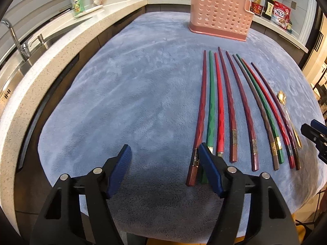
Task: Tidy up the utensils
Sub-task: 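Grasp a dark red chopstick with the left tool while the right tool grasps the gold spoon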
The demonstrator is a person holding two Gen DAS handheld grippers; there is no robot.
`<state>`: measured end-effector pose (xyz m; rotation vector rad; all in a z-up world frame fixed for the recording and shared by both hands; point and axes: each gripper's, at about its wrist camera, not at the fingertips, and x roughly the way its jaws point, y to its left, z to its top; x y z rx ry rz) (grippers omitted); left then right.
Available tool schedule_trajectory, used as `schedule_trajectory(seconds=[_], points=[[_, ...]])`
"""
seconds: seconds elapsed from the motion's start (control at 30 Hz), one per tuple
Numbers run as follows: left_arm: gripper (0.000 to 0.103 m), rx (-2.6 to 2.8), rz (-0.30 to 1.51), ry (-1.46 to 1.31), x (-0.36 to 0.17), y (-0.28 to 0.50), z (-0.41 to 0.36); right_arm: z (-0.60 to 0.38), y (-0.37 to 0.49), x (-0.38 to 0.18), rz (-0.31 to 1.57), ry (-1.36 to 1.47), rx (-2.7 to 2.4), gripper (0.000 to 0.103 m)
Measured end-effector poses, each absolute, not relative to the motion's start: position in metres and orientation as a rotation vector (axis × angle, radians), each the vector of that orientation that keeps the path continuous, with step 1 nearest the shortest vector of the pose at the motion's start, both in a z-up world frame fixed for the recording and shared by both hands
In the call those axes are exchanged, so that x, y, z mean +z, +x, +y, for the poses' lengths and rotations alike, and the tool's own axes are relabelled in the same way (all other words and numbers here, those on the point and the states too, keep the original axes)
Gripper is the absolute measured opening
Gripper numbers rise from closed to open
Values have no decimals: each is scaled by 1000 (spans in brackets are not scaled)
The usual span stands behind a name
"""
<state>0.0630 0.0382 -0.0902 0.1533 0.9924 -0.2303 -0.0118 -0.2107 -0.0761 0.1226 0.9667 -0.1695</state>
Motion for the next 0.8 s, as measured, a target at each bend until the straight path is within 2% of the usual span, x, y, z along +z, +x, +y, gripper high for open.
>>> schedule_trajectory(seconds=[0.27,0.8], points=[[65,-250,992,143,-90,64,40,-212,-9,-93,1015,130,-177,36],[54,-280,1008,141,-97,59,38,-210,-15,-97,1004,130,-168,35]])
